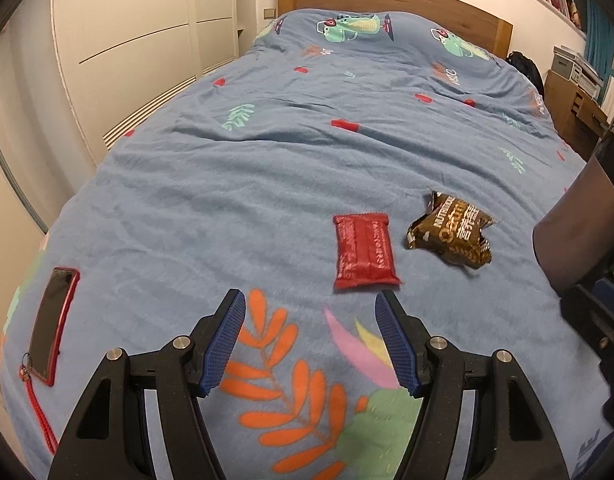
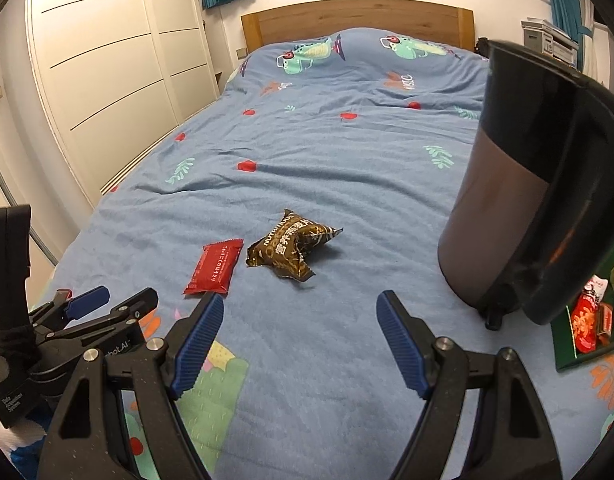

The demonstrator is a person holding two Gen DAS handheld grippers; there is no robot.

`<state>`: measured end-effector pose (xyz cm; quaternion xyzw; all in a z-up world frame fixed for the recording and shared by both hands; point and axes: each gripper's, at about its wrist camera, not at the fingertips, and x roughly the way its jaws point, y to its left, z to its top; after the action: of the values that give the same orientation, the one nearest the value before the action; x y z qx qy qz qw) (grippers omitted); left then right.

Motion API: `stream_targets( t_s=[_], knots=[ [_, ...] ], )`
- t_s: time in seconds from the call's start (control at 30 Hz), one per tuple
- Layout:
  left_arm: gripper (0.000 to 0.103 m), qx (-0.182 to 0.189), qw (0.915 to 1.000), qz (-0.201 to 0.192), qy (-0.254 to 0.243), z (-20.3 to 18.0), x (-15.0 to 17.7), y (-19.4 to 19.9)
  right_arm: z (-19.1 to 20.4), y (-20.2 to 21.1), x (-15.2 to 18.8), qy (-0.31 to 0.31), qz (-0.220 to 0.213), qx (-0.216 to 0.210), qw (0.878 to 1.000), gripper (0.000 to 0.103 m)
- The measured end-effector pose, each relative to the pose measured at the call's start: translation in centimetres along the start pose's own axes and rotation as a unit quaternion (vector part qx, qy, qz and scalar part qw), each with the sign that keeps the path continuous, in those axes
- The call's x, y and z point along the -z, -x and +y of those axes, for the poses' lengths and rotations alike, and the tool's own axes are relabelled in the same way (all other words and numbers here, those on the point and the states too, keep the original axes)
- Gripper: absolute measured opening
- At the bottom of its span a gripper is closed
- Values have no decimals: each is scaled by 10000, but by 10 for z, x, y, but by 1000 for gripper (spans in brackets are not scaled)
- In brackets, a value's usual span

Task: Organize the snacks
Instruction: 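Move both open tools toward the red bar and brown Nutrition bag, then grasp the brown Nutrition bag with the right tool while the left grasps the red bar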

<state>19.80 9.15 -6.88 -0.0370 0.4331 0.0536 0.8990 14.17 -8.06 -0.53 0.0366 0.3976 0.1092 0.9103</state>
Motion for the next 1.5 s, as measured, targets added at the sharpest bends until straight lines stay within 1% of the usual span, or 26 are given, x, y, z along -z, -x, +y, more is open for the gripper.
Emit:
stream_targets(
  t_s=[0.37, 0.5, 0.73, 0.83, 0.93, 1.13, 1.27, 1.5],
  knots=[
    [62, 380, 9992, -11, -75, -21, -21, -21, 4, -18, -19, 82, -102, 59, 9999, 103],
    [62, 434, 9990, -7, -109, -25, -26, -27, 0, -26, -25, 14, -105, 65, 9999, 103],
    [62, 546, 9983, 75, -168, -23, -30, -43, 0, -41, -28, -38, -18, -8, 10000, 103],
    [62, 677, 9975, 170, -138, -19, -31, -53, 0, -51, -28, -89, 54, -78, 9999, 103],
    [62, 766, 9967, 230, -131, -18, -32, -64, -3, -61, -28, -209, 127, -148, 9996, 103],
    [62, 904, 9953, 283, -197, -26, -35, -80, -14, -88, -29, -652, 329, -325, 9968, 103],
    [62, 895, 9951, 323, -281, -29, -36, -89, -17, -105, -33, -826, 394, -379, 9951, 103],
    [62, 817, 9954, 443, -247, -26, -31, -102, -8, -123, -35, -839, 492, -391, 9945, 103]
  ],
)
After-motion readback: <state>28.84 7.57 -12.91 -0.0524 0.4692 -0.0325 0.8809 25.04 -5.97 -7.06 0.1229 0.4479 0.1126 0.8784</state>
